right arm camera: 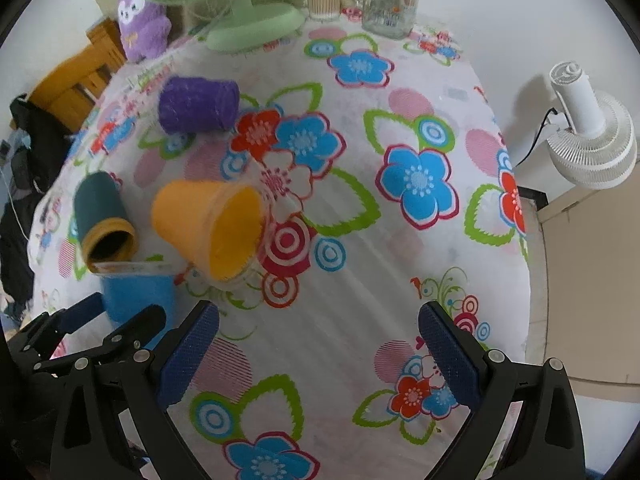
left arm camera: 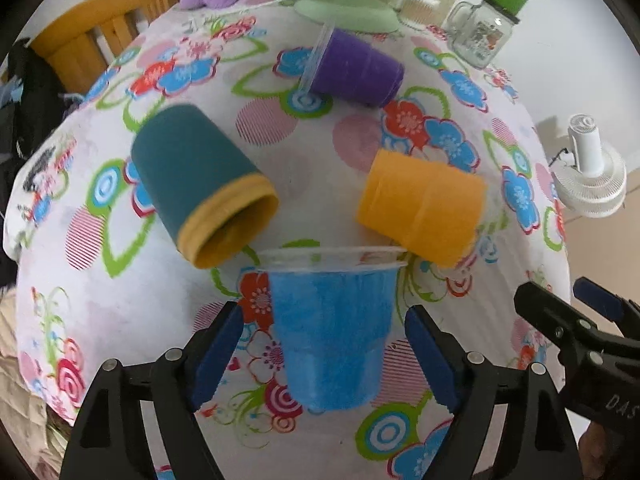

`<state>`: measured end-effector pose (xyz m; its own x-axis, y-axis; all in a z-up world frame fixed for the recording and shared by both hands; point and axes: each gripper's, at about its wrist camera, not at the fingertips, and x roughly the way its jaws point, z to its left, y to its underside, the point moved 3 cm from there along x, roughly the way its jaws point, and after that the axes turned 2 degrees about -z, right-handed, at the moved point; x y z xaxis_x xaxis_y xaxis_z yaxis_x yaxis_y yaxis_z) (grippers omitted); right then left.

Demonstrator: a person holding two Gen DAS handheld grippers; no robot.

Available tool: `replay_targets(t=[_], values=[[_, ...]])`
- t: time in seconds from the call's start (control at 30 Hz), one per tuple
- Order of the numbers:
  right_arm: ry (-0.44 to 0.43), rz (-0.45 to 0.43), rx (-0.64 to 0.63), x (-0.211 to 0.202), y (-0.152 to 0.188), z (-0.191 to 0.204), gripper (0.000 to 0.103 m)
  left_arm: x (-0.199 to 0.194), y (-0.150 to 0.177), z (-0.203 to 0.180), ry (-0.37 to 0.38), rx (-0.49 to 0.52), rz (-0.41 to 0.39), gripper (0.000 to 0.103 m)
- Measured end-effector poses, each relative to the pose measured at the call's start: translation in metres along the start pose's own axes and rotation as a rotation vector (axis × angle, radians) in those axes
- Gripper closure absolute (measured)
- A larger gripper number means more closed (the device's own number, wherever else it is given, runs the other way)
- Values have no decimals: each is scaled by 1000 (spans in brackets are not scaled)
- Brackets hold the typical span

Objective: Flip cup upside down
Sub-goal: 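Lift the blue cup with the right gripper and swing it upward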

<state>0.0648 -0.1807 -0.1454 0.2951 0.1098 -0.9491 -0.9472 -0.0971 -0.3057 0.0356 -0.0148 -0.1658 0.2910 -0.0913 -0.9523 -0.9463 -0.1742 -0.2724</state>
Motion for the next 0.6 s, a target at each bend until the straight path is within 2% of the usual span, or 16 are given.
replay_targets(t=[0.13,0.3,0.4,0.6], values=[[-32,-77,17,-22,-1,7,2,-26,-6,2,9,65,-10,16],[-64,-173,45,-47,6,28,2,-56,-11,3,3,222,-54,10],[-60,-226,79,-61,14,44,2,-67,-12,11,11,302,-60,10],[-32,-277,150,-78,31,68,2,-82,-13,31,44,440,-71,10]])
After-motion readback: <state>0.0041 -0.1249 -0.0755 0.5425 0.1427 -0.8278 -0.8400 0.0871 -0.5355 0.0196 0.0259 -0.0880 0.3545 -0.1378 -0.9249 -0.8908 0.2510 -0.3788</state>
